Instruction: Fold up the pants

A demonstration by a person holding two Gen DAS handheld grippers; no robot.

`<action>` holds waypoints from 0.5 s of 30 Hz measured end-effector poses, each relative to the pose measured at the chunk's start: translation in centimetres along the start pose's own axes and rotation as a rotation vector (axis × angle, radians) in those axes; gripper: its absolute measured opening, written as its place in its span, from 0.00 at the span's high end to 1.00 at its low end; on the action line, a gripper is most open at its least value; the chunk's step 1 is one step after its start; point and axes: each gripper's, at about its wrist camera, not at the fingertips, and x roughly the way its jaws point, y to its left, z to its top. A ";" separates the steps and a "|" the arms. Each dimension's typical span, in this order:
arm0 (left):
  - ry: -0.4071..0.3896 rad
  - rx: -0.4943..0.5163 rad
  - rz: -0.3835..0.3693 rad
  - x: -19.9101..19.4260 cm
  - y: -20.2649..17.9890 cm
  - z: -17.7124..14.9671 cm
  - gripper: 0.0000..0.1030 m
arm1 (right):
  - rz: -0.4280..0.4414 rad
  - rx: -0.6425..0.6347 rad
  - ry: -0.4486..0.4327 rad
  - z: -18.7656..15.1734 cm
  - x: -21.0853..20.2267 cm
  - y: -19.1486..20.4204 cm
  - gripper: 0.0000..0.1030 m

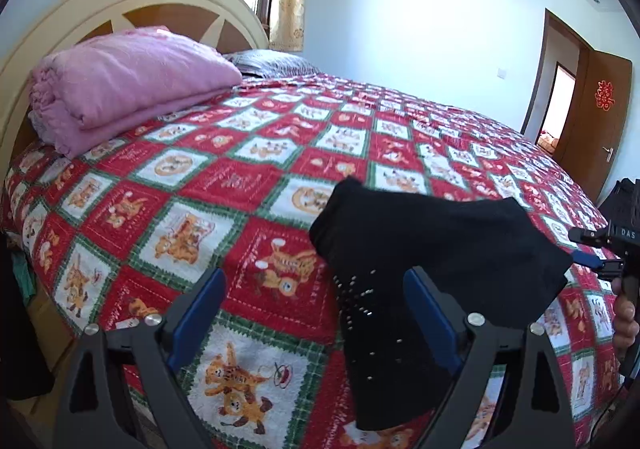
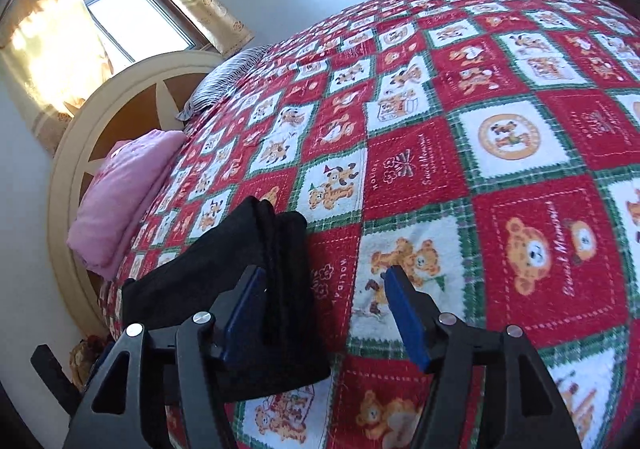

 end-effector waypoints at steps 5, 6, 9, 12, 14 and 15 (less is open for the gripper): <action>-0.003 0.008 0.000 -0.6 -0.4 0.1 0.10 | -0.002 -0.036 -0.011 -0.4 -1.4 0.6 0.37; -0.002 0.009 0.001 -0.7 -0.5 0.1 0.10 | -0.001 -0.036 -0.010 -0.5 -1.4 0.7 0.37; -0.015 0.005 0.011 -1.4 -0.5 0.6 0.10 | 0.007 -0.039 -0.008 -0.8 -2.2 1.3 0.37; -0.044 0.006 0.009 -2.7 -1.1 1.2 0.08 | 0.005 -0.073 -0.036 -1.3 -4.0 2.3 0.37; -0.078 0.017 0.006 -3.9 -1.7 1.6 0.05 | 0.008 -0.106 -0.073 -1.8 -5.9 3.2 0.37; -0.093 0.024 0.005 -4.4 -2.0 1.8 0.04 | 0.003 -0.130 -0.095 -2.1 -7.2 3.8 0.37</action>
